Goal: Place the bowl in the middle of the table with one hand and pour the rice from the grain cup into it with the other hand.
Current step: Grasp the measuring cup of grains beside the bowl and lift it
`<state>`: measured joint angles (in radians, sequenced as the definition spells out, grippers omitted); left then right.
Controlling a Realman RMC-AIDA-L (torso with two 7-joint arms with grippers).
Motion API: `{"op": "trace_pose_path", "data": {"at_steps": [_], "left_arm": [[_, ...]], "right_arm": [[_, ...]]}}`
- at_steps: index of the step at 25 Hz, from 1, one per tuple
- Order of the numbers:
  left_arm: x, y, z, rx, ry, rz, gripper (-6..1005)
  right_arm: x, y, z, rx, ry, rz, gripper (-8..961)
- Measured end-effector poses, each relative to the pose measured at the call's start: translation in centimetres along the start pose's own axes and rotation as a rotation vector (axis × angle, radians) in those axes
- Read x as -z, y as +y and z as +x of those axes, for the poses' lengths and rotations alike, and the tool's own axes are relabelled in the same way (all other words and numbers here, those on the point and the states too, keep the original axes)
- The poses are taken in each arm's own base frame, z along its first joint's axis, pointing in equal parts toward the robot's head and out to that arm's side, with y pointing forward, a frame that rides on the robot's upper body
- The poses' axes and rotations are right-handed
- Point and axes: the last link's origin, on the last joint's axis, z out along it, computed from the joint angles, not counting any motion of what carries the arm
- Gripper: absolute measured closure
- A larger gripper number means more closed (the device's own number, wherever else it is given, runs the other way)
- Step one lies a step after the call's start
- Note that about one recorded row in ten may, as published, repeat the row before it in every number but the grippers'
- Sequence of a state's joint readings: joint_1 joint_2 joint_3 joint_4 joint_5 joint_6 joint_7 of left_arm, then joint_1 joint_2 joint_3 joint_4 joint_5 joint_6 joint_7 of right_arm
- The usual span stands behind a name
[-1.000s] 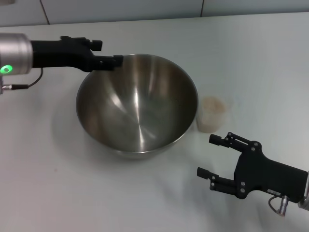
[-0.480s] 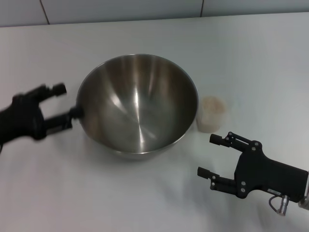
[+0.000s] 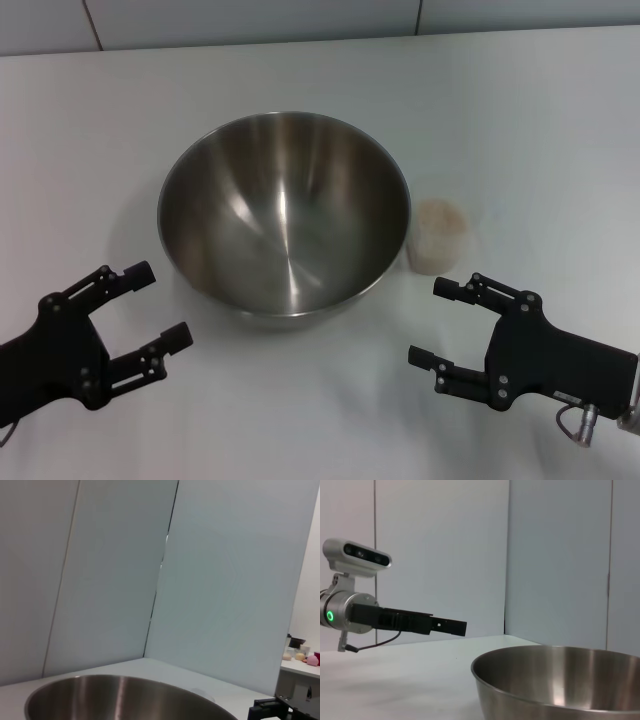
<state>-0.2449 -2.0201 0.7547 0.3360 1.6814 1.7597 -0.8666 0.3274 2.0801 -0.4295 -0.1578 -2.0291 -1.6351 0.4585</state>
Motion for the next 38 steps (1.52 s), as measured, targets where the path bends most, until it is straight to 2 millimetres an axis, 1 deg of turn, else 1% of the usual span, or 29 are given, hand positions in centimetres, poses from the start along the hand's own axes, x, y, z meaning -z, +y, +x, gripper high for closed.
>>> {"op": "trace_pose_path", "data": {"at_steps": [4, 6, 12, 17, 28, 31, 38], "left_arm": [[-0.1, 0.3, -0.2, -0.029, 0.009, -0.003, 154], [0.0, 0.5, -0.4, -0.073, 0.007, 0.006, 154], [1.1, 0.7, -1.4, -0.219, -0.005, 0.107, 154], [1.5, 0.5, -1.5, -0.231, -0.008, 0.133, 154], [1.3, 0.4, -1.2, -0.225, 0.003, 0.127, 154], [1.3, 0.4, -1.2, -0.224, 0.004, 0.126, 154], [1.3, 0.6, -1.2, -0.223, 0.011, 0.122, 154]], "right_arm": [[0.1, 0.1, 0.0, -0.002, 0.0, 0.002, 194], [0.1, 0.0, 0.0, -0.002, -0.001, 0.006, 196], [0.3, -0.1, 0.1, -0.008, -0.005, 0.03, 200], [0.5, 0.1, 0.2, -0.016, -0.003, 0.039, 203], [0.3, 0.9, 0.5, -0.06, -0.025, 0.069, 211], [0.7, 1.4, 0.6, -0.105, -0.069, 0.17, 213], [1.4, 4.2, 0.9, -0.116, -0.175, 0.507, 218]]}}
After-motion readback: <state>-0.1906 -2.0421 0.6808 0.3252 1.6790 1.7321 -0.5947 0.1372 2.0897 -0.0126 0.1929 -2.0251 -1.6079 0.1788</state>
